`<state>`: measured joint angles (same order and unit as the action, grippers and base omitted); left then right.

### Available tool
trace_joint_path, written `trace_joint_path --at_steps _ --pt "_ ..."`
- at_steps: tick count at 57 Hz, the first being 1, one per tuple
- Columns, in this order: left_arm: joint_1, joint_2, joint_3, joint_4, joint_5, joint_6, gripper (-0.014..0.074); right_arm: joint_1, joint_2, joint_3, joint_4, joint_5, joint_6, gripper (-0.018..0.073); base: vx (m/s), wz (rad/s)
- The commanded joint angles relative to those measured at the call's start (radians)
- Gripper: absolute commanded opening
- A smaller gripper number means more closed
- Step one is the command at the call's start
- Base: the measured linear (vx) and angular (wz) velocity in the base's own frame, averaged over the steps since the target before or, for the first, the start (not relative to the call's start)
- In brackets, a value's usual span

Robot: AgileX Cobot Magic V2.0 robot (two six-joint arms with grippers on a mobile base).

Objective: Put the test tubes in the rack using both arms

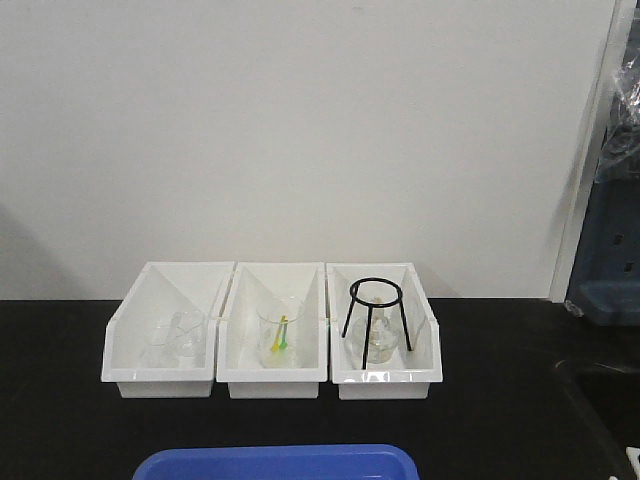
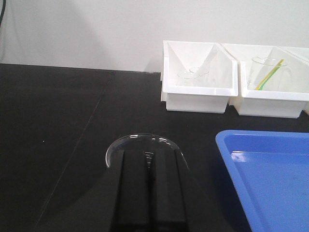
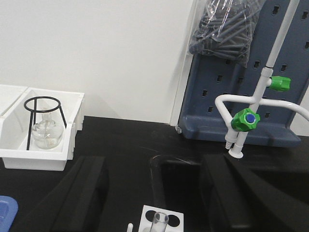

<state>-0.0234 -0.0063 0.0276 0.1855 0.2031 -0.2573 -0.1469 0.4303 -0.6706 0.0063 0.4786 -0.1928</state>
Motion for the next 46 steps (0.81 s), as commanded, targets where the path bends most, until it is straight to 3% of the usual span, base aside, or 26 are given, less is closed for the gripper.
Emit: trace_joint_path --at_steps 1,34,40,46 --pt "0.001 -0.008 -0.027 -0.006 -0.075 -0.003 -0.0004 -0.003 0.013 -0.032 -0.006 -0.085 -0.009 0.0480 0.00 0.00" --pt "0.001 -0.008 -0.027 -0.006 -0.075 -0.003 -0.0004 -0.003 0.007 -0.030 -0.006 -0.098 -0.014 0.0469 0.00 0.00" --pt "0.001 -0.008 -0.027 -0.006 -0.075 -0.003 -0.0004 -0.001 0.006 -0.030 -0.006 -0.091 0.006 0.0410 0.00 0.00" --pt "0.001 -0.008 -0.027 -0.006 -0.075 -0.003 -0.0004 0.039 0.006 -0.030 -0.013 -0.089 0.075 0.0297 0.00 0.00"
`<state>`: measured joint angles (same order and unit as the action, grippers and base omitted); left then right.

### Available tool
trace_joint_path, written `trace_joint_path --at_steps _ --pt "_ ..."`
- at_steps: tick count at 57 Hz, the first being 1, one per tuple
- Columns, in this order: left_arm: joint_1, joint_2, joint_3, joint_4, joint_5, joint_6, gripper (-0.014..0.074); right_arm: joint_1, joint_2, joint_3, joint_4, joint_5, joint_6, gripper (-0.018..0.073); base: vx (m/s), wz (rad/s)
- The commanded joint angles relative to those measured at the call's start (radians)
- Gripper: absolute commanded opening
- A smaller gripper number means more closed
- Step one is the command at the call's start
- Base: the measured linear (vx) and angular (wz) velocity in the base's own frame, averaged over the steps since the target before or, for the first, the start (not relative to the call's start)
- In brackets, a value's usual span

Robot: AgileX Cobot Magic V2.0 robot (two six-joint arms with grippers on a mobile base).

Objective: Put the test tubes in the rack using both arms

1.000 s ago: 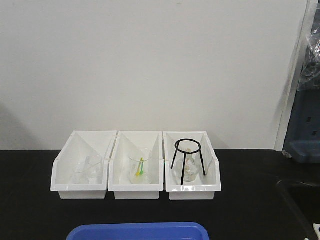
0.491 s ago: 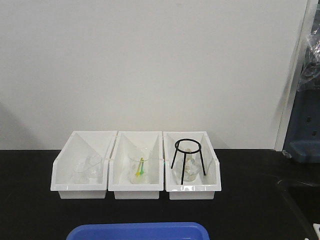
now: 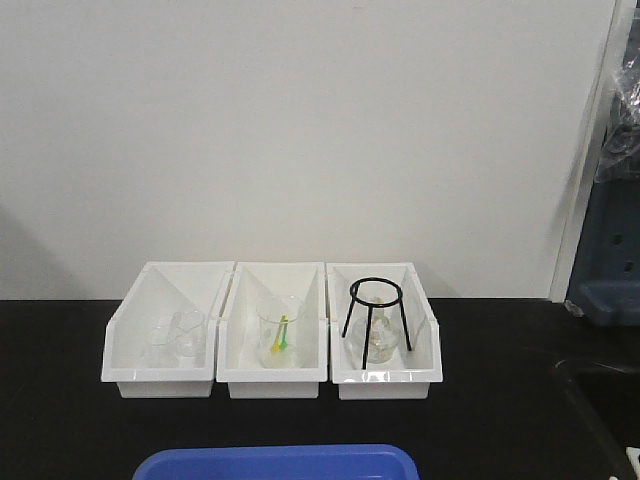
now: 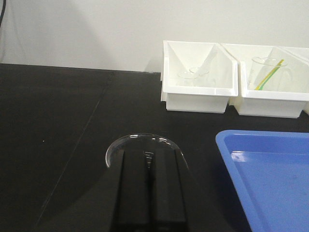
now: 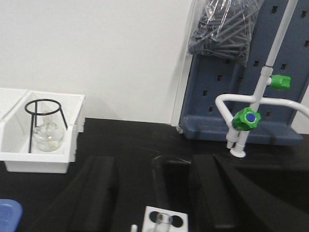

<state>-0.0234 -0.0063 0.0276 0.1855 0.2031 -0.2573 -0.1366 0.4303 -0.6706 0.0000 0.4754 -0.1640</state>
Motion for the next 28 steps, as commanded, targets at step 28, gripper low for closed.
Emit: trace_joint_path --at_steps 28 --pt "0.001 -0.008 -0.027 -0.006 -0.075 -0.003 -0.0004 0.196 -0.073 0.212 -0.103 -0.350 0.262 -0.0013 0.00 0.00"
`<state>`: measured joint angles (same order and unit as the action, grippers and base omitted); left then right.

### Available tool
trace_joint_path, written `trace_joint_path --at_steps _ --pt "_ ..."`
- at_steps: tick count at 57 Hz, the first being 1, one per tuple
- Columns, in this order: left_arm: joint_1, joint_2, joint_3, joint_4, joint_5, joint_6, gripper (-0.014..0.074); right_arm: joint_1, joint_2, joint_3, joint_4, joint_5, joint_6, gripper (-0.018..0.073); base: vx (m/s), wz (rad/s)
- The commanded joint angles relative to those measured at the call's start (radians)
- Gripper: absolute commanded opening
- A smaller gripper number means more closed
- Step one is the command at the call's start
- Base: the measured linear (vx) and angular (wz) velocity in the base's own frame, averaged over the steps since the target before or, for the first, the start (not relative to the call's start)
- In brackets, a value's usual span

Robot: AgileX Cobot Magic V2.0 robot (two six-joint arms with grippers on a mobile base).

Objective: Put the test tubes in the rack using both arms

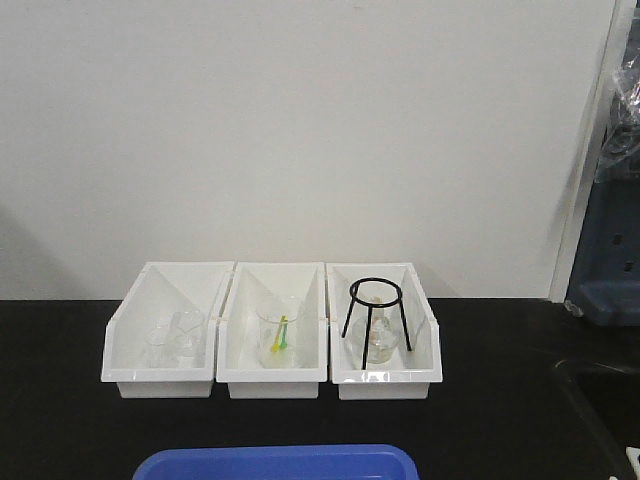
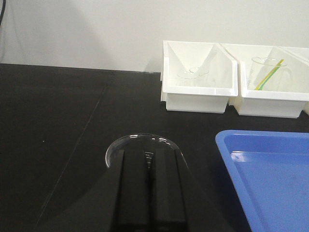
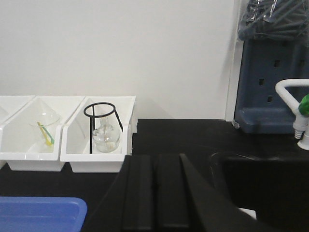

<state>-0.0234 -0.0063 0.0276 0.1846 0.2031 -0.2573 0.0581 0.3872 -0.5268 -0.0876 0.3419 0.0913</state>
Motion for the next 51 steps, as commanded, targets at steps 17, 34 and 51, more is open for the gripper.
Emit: trace_joint_path --at_steps 17,34,51 --pt "0.001 -0.008 -0.027 -0.005 -0.075 -0.003 -0.0004 0.000 -0.273 0.409 -0.015 -0.348 0.002 -0.0012 0.00 0.00" --pt "0.001 -0.008 -0.027 -0.004 -0.076 -0.003 -0.0004 -0.011 -0.409 0.571 -0.013 -0.324 0.003 -0.0012 0.00 0.00" --pt "0.001 -0.009 -0.027 -0.004 -0.076 -0.003 -0.0004 -0.011 -0.408 0.571 -0.013 -0.323 0.003 -0.0012 0.00 0.00"
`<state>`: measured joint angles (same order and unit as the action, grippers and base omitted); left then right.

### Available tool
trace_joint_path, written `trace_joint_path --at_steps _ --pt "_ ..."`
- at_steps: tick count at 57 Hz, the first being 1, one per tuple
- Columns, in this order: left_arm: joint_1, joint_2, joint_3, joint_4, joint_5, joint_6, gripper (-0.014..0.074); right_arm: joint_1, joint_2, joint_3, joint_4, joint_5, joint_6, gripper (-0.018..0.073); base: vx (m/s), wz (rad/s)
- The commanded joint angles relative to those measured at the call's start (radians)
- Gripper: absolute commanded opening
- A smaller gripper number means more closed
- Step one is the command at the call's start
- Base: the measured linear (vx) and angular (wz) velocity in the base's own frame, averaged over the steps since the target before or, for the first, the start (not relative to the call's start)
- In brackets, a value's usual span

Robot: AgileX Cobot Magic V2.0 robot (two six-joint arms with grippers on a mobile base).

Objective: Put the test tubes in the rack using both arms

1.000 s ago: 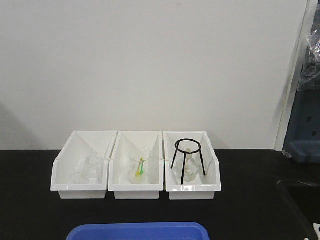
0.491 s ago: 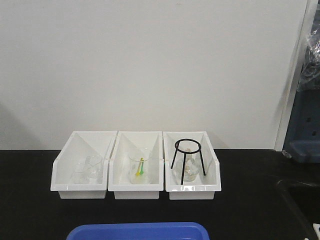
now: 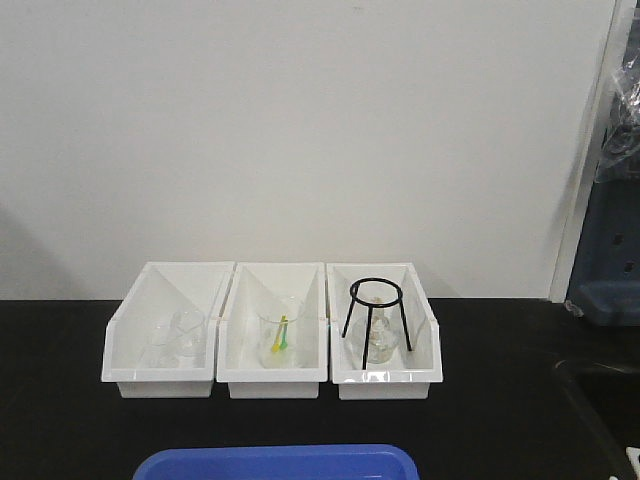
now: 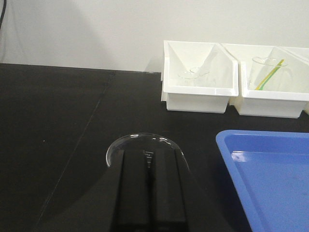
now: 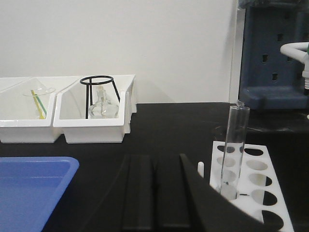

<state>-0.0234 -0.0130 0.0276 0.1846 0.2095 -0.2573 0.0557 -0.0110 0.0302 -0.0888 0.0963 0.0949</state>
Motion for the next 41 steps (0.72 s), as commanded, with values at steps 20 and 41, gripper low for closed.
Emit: trace_joint_path --at_steps 20,41 --pt "0.001 -0.002 -0.027 -0.004 -0.082 -0.003 -0.0004 -0.008 -0.010 0.014 -0.011 -0.077 -0.001 -0.0012 0.00 0.00" --pt "0.001 -0.002 -0.027 -0.004 -0.082 -0.003 -0.0004 -0.008 -0.010 0.014 -0.011 -0.077 -0.001 -0.0012 0.00 0.00"
